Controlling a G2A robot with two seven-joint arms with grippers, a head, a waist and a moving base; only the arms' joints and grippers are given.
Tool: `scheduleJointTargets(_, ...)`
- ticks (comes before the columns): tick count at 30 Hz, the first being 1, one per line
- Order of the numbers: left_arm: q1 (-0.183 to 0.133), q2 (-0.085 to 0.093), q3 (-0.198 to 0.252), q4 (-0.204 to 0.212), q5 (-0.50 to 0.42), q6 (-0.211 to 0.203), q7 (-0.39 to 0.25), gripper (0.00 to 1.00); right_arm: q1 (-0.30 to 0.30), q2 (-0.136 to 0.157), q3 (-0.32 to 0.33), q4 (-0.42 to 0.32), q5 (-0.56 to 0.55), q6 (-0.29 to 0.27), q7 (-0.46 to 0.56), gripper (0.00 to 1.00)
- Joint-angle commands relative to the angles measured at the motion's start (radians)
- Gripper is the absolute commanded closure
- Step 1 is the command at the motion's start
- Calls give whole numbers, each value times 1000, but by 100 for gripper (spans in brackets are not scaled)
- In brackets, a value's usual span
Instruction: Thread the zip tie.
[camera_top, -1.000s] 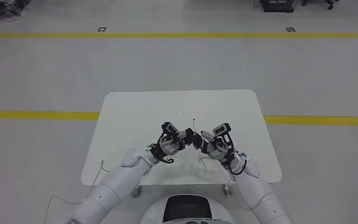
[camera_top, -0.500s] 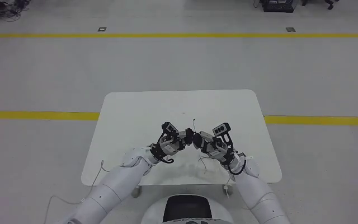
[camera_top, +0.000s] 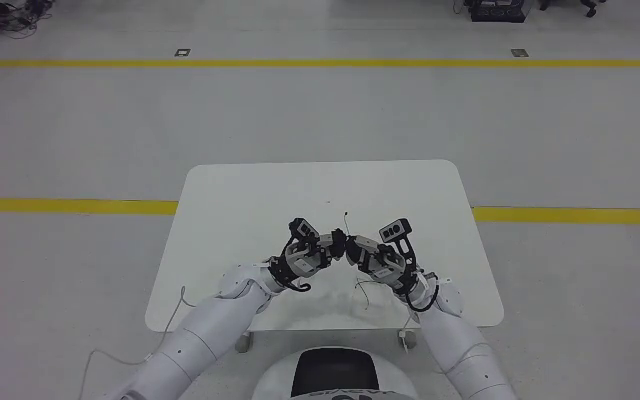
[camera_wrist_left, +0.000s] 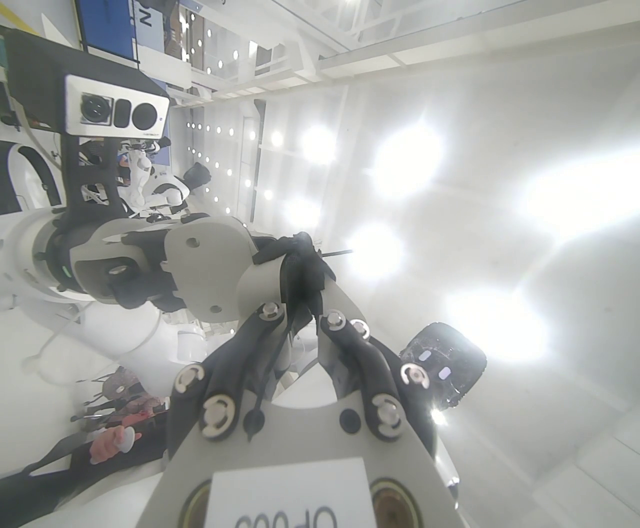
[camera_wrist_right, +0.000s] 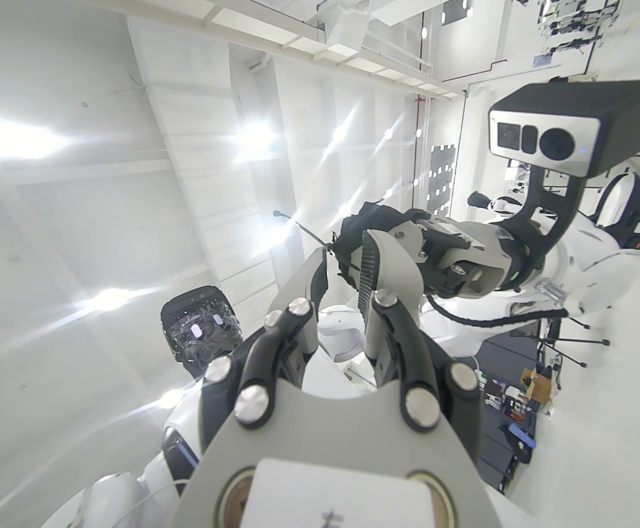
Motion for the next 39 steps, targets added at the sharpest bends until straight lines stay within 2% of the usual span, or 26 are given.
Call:
scheduleJointTargets(1, 0, 0, 0, 0, 0, 0, 0, 100, 0, -1, 1, 1, -2, 0, -1, 85)
scheduleJointTargets(20, 0, 0, 0, 0, 0, 0, 0, 100, 4, -14, 14, 14, -8, 0, 6, 86)
scheduleJointTargets(28, 0, 0, 0, 0, 0, 0, 0, 100, 6, -18, 15, 21, -14, 0, 7, 90)
scheduleJointTargets(32, 0, 0, 0, 0, 0, 0, 0, 100, 7, -19, 17, 22, -17, 0, 8, 100)
scheduleJointTargets(39, 0, 0, 0, 0, 0, 0, 0, 100, 5, -20, 24, 18, -31, 0, 7, 100)
